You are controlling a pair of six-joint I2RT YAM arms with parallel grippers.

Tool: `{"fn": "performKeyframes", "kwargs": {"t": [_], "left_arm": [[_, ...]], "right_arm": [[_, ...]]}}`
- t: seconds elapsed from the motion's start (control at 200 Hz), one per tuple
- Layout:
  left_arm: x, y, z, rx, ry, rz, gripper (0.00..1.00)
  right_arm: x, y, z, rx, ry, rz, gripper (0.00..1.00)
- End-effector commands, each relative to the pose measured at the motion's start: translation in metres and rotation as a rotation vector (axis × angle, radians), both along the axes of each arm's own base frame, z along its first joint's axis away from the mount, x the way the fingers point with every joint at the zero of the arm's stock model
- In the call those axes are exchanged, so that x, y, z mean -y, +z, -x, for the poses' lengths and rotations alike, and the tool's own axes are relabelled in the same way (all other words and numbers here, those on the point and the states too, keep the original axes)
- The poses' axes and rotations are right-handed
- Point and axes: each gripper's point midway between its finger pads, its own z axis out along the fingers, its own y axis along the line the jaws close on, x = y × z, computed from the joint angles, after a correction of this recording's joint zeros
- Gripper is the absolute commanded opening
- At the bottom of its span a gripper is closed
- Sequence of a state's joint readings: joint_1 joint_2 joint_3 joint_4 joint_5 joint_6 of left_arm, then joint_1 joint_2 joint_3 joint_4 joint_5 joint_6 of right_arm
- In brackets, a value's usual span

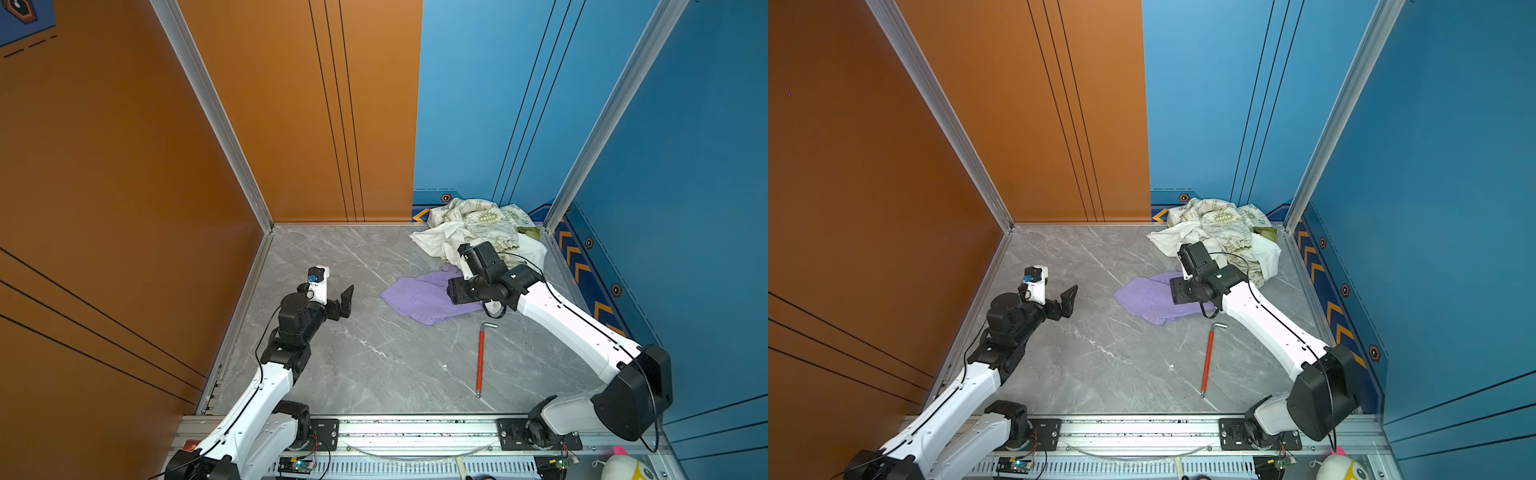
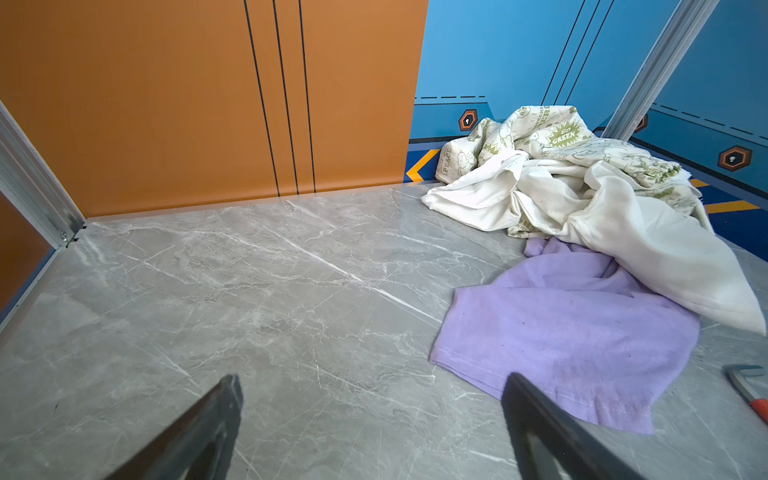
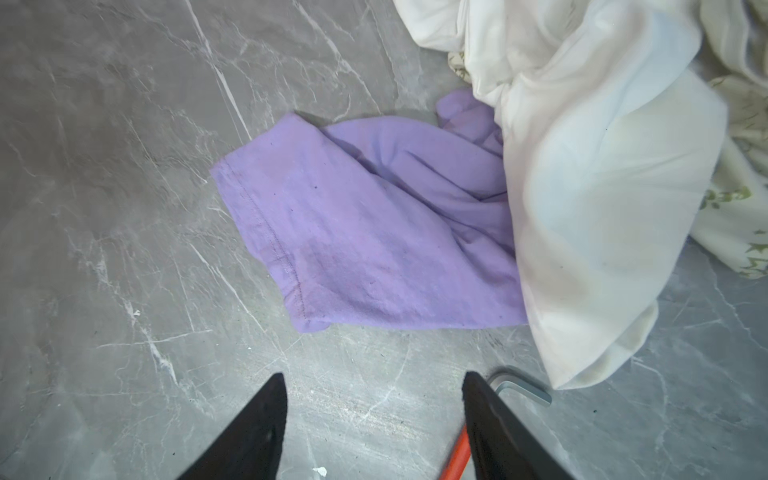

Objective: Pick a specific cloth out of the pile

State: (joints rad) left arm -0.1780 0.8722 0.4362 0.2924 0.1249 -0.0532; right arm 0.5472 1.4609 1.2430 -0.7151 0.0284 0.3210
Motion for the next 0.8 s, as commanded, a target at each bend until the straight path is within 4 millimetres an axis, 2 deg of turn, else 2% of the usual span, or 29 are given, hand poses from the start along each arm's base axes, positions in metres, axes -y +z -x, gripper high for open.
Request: {"fn": "performKeyframes", "kwargs": {"t": [0.0, 0.155, 0.445, 0.656, 0.726, 0.796], "left_arm": [[0.007, 0.012, -0.001, 0.020, -0.031, 0.006, 0.98], [0.007, 0.012, 0.000, 0.021, -0.030, 0.003, 0.98], [0.008, 0.014, 0.000, 0.026, -0.033, 0.004, 0.98], [0.007, 0.014, 0.001, 0.029, -0.033, 0.002, 0.98], [0.008, 0.015, 0.001, 0.031, -0.033, 0.001, 0.98], [0.008, 0.014, 0.001, 0.029, -0.033, 0.002, 0.98]], "right_arm": [[0.009, -0.029, -0.009, -0.026, -0.104, 0.062, 0.69], [0.018, -0.063, -0.016, -0.070, -0.201, 0.121, 0.70], [0.021, -0.106, -0.029, -0.115, -0.271, 0.150, 0.70], [0.020, -0.140, -0.030, -0.188, -0.306, 0.134, 0.69], [0.018, -0.151, -0.029, -0.216, -0.313, 0.124, 0.66], [0.016, -0.159, -0.027, -0.235, -0.319, 0.121, 0.59]]}}
